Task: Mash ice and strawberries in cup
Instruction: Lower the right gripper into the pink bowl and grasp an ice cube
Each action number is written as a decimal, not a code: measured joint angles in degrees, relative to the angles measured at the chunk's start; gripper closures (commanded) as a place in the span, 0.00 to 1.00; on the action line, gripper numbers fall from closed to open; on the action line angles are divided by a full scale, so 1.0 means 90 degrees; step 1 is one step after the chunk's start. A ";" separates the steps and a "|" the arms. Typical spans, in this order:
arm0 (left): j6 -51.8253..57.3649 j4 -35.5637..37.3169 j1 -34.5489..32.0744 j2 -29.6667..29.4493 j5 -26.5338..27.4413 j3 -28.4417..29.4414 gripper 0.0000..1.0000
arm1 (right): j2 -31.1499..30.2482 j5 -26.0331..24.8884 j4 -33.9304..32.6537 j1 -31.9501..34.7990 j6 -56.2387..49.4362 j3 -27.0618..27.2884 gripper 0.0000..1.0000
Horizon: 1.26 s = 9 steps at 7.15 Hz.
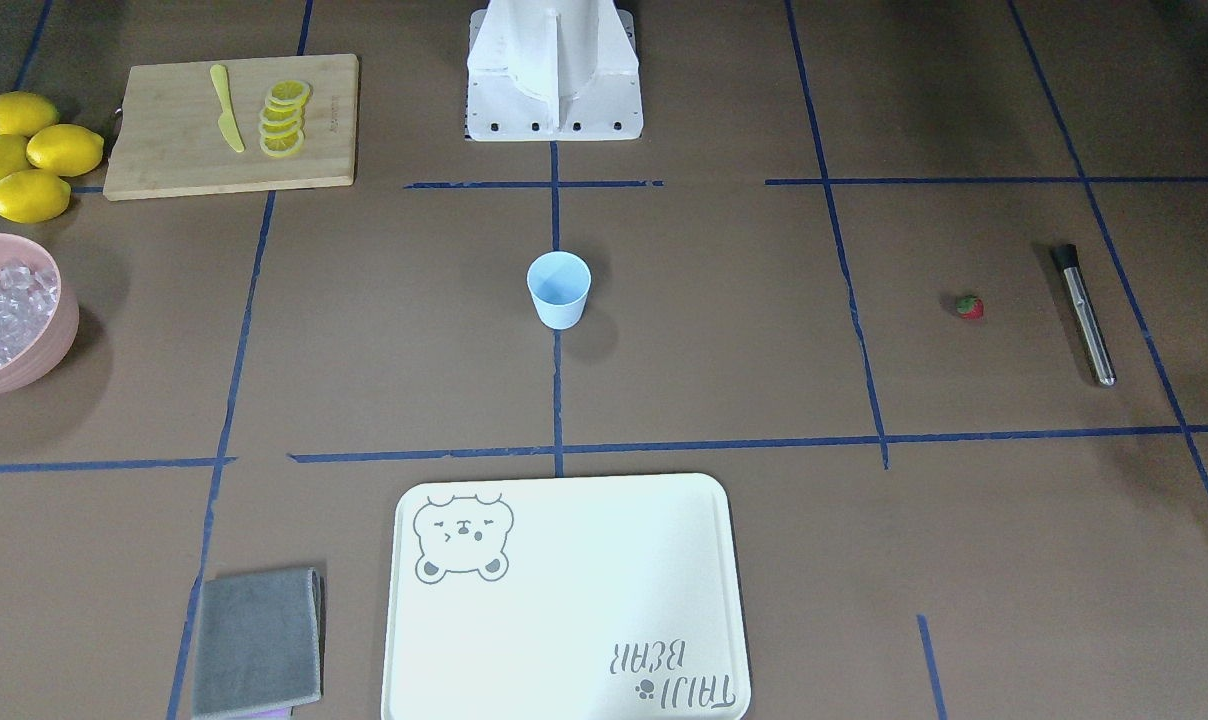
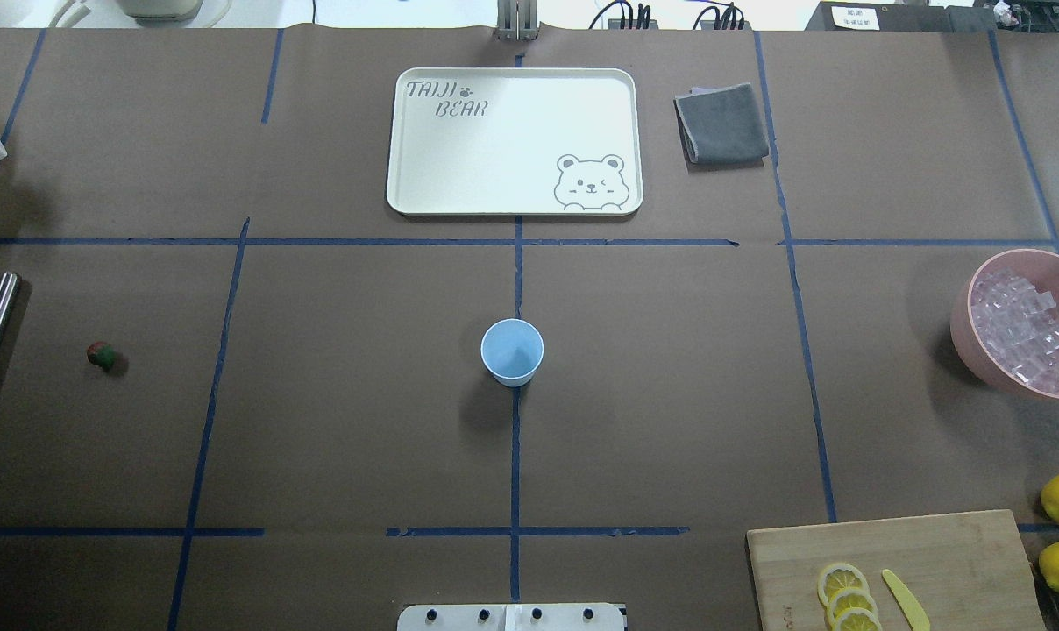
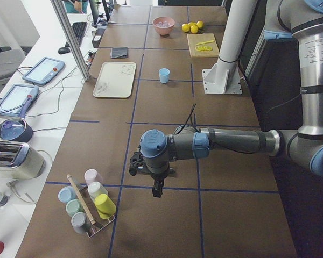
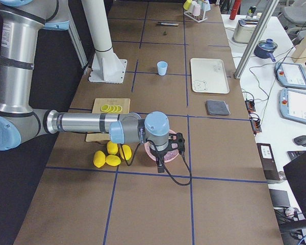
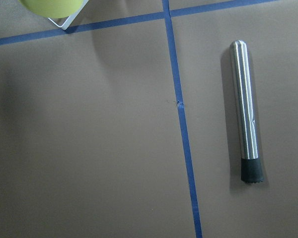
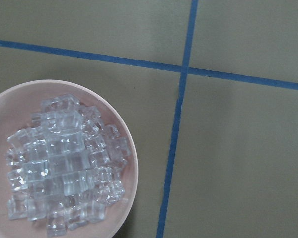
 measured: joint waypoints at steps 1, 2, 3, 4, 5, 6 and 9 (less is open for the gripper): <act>-0.0002 0.0002 0.0000 -0.0002 0.0000 0.0002 0.00 | 0.0009 0.0103 0.0426 -0.0244 0.0022 0.0022 0.00; -0.0005 0.0003 0.0000 -0.0004 0.0000 0.0004 0.00 | 0.0017 0.0134 0.0850 -0.0550 0.0238 0.0046 0.00; -0.0008 0.0003 0.0000 -0.0003 0.0000 0.0004 0.00 | 0.0020 0.0104 0.1254 -0.0899 0.0760 0.0089 0.00; -0.0006 0.0003 0.0000 -0.0002 0.0000 0.0005 0.00 | 0.0022 -0.0068 0.1690 -0.1313 0.1415 0.0112 0.00; -0.0004 0.0003 0.0002 -0.0001 0.0000 0.0005 0.00 | 0.0023 -0.0377 0.2075 -0.1755 0.2058 0.0109 0.02; -0.0004 0.0003 0.0003 0.0000 0.0000 0.0003 0.00 | 0.0026 -0.0682 0.2329 -0.2136 0.2504 0.0083 0.08; -0.0012 -0.0003 0.0000 -0.0003 -0.0006 -0.0004 0.00 | 0.0033 -0.0990 0.2511 -0.2671 0.2696 -0.0073 0.20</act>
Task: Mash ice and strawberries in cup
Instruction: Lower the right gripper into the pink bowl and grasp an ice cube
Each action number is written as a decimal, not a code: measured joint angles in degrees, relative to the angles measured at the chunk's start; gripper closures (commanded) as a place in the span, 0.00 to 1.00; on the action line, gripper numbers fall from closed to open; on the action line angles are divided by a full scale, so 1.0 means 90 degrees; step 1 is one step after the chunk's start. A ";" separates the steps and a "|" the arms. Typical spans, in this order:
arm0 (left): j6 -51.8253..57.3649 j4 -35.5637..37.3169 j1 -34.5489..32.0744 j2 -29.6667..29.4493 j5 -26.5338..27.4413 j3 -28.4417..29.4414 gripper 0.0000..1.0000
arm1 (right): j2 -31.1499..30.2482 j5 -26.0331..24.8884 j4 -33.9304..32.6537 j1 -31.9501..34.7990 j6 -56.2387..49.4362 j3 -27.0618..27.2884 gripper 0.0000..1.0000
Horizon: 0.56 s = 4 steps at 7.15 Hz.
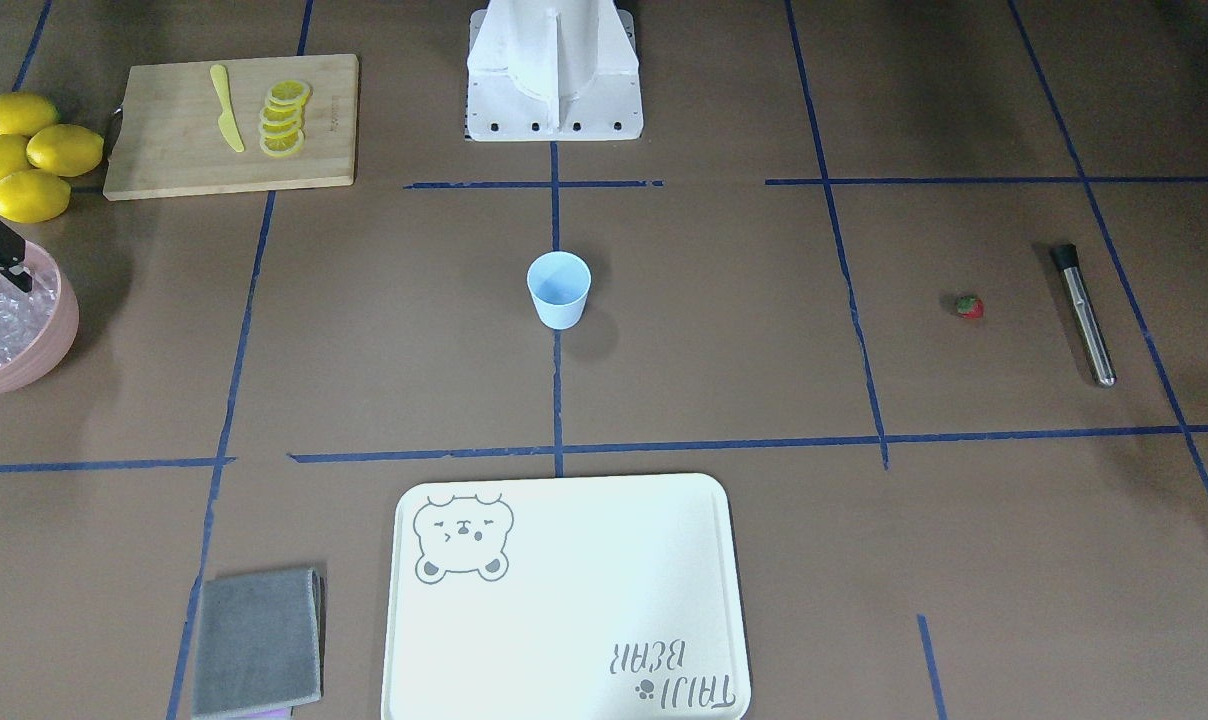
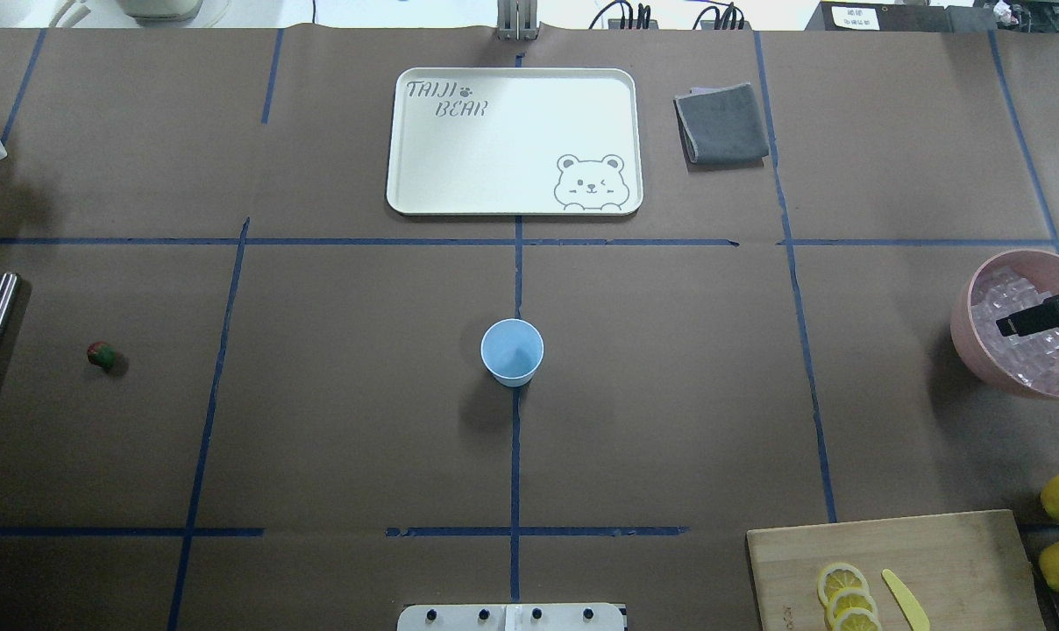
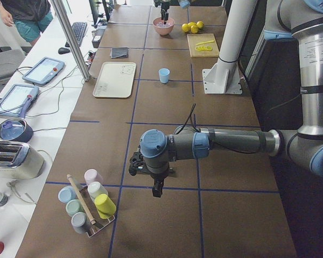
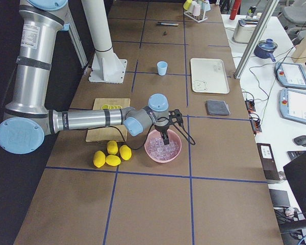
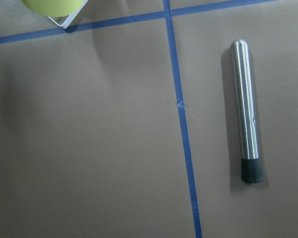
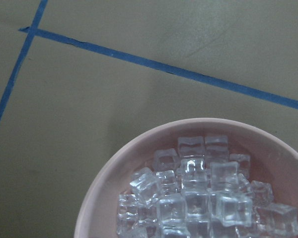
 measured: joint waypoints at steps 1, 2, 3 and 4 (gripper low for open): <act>-0.0001 -0.0002 0.0000 0.0001 -0.0002 -0.0001 0.00 | 0.0021 -0.0005 0.0006 -0.0052 -0.0116 -0.0105 0.23; 0.0001 -0.0001 0.0000 0.0002 -0.0001 -0.0004 0.00 | 0.0056 -0.0006 0.0008 -0.0076 -0.0216 -0.0204 0.26; 0.0003 0.0001 0.0000 0.0002 0.0001 -0.0007 0.00 | 0.0087 -0.0006 0.0009 -0.0092 -0.0289 -0.0292 0.34; 0.0001 -0.0001 0.0000 0.0002 -0.0001 -0.0007 0.00 | 0.0125 -0.0004 0.0007 -0.0096 -0.0343 -0.0339 0.43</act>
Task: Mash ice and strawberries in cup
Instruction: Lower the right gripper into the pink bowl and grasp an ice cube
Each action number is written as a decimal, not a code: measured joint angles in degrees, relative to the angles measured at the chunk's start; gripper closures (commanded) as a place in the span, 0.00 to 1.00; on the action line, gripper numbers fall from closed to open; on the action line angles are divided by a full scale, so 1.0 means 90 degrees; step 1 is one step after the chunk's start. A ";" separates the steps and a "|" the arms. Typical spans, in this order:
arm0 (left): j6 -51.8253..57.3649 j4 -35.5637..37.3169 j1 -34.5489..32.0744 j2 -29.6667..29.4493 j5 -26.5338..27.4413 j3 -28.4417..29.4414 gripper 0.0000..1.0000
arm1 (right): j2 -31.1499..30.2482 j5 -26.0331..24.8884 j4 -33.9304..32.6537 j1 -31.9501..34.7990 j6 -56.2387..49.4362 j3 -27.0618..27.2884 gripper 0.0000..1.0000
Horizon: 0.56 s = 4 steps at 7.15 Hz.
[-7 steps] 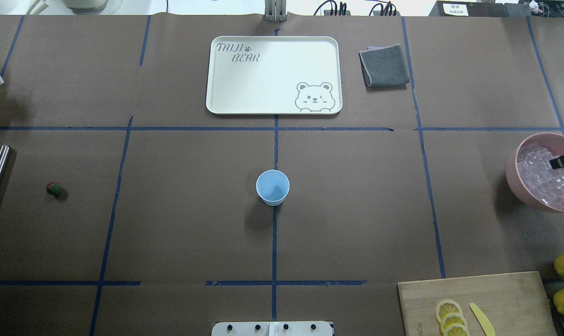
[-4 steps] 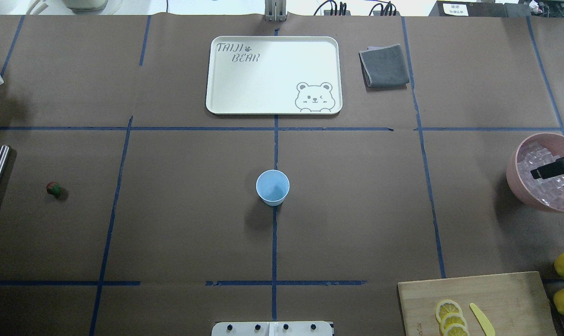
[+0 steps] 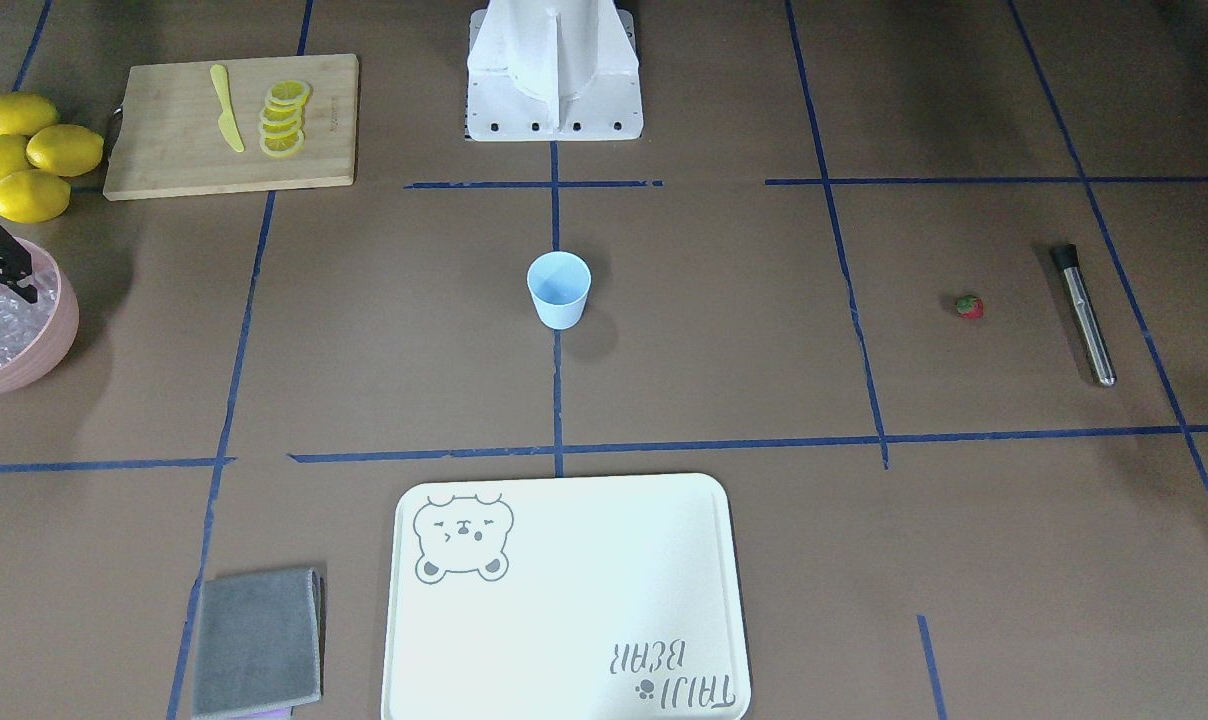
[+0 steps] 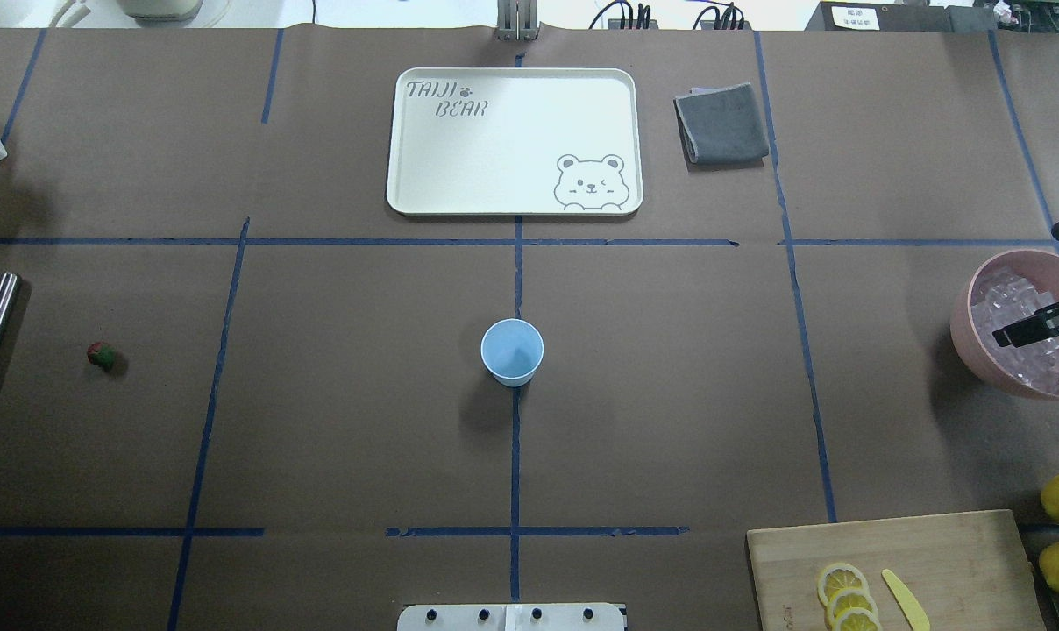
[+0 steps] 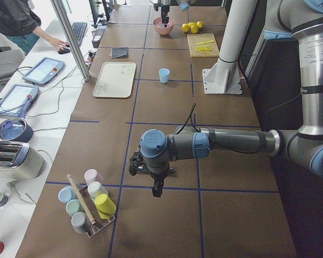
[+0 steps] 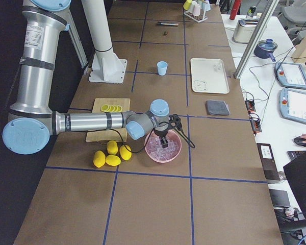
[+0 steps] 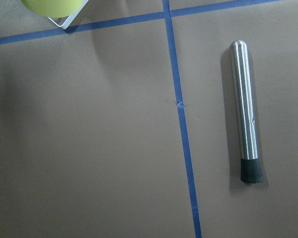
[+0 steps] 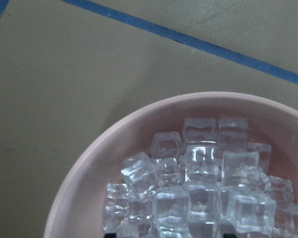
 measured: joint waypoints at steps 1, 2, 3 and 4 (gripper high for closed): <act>-0.0002 -0.0002 0.0000 0.0000 -0.0002 0.0003 0.00 | 0.0052 0.0007 -0.0002 -0.0003 -0.0013 -0.0019 0.58; -0.0002 -0.0002 0.0000 0.0000 -0.0002 0.0005 0.00 | 0.0077 0.0019 -0.0002 -0.0003 -0.0008 -0.0023 0.74; -0.0003 -0.0002 0.0000 -0.0002 -0.0003 0.0006 0.00 | 0.0083 0.0032 -0.0003 0.0001 -0.0008 -0.0026 0.81; -0.0002 -0.0003 0.0000 -0.0006 -0.0003 0.0005 0.00 | 0.0080 0.0041 -0.0002 0.0006 -0.0017 -0.0027 0.87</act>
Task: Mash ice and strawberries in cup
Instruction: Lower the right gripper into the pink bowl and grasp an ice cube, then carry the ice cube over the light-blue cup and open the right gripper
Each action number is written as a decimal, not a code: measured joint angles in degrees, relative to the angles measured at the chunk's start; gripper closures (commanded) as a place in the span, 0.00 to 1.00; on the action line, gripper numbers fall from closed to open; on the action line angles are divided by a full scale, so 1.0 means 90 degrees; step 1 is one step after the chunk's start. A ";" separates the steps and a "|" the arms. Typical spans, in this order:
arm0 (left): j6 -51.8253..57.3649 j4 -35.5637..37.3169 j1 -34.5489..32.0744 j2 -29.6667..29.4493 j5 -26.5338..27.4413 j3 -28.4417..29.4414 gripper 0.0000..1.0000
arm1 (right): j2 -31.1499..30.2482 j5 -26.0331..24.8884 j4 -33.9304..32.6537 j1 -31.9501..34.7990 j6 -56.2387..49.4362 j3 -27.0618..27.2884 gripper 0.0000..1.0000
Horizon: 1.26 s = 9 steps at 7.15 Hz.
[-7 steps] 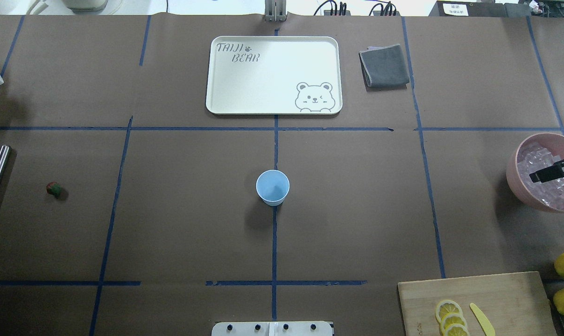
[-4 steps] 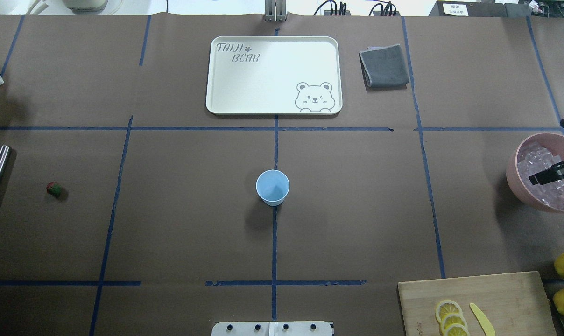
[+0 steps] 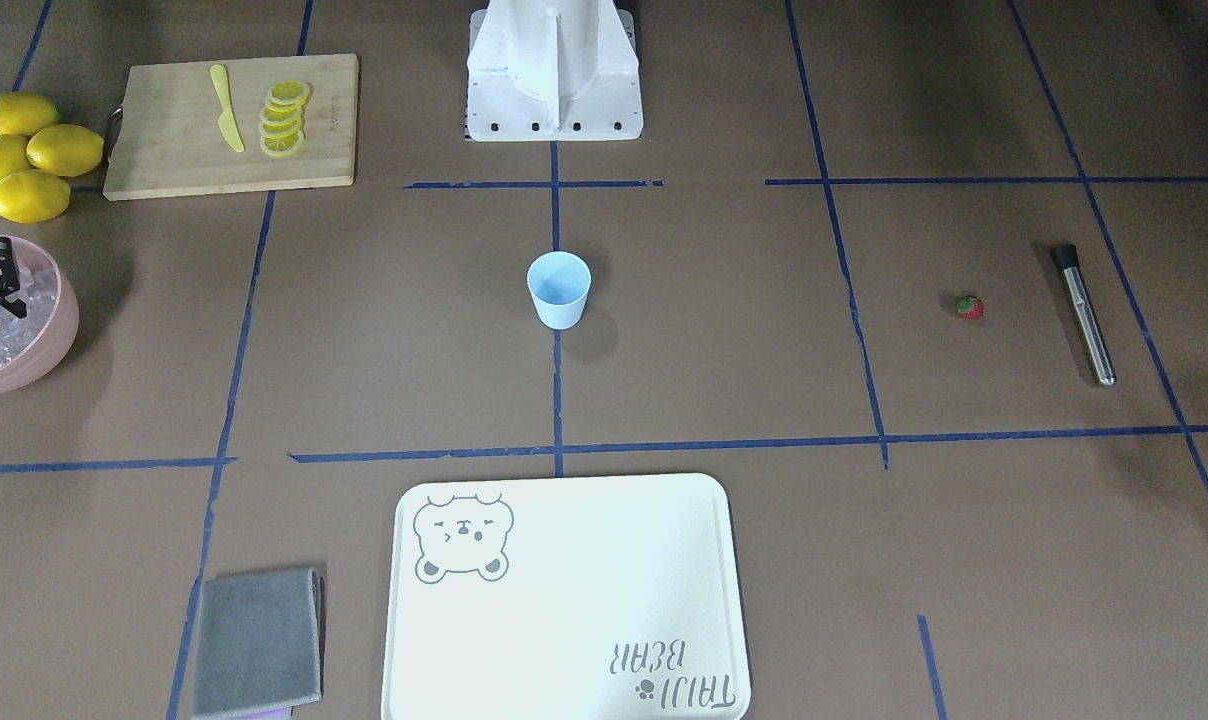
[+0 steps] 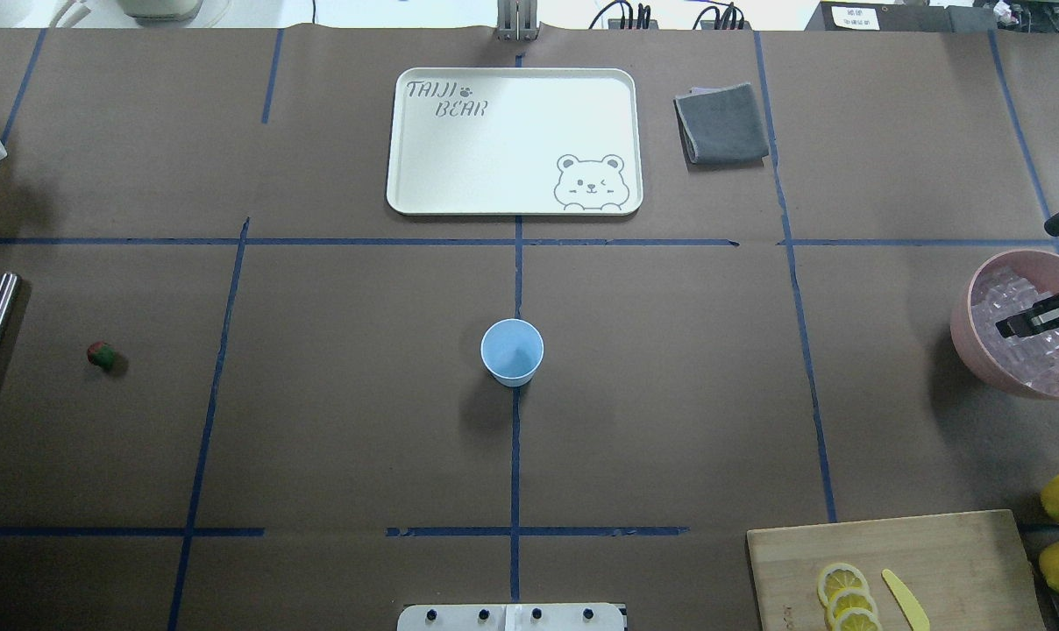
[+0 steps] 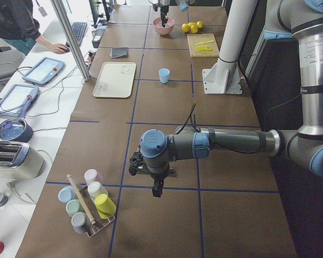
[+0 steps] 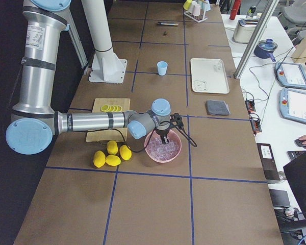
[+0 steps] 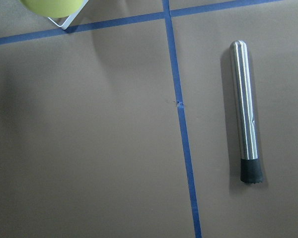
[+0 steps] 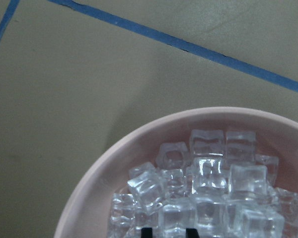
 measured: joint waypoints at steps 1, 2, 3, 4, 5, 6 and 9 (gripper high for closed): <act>0.0000 0.0000 0.0000 -0.0003 0.0000 -0.0004 0.00 | -0.0008 0.0004 0.0000 0.0004 -0.0010 0.0000 0.94; 0.0000 0.0000 0.0000 -0.0004 0.0000 -0.0007 0.00 | -0.0008 0.0013 0.0000 0.0009 -0.0015 0.0007 0.97; 0.0000 -0.0002 0.0000 -0.0004 0.0000 -0.0007 0.00 | 0.0003 0.0044 -0.0015 0.0031 -0.0011 0.0055 0.97; 0.0000 -0.0006 0.0000 -0.0004 -0.0002 -0.0008 0.00 | 0.0074 0.0132 -0.0078 0.0120 0.0015 0.0128 0.97; 0.0000 -0.0007 0.0000 -0.0004 -0.0006 -0.0008 0.00 | 0.0275 0.0283 -0.0281 0.0300 0.0055 0.0209 0.97; 0.0000 -0.0003 0.0000 -0.0005 -0.0008 -0.0011 0.00 | 0.0575 0.0399 -0.0684 0.0456 0.0122 0.0341 0.96; 0.0000 0.0000 0.0000 -0.0001 -0.0019 -0.0042 0.00 | 0.1826 0.0150 -0.1440 0.0027 0.1699 0.0591 1.00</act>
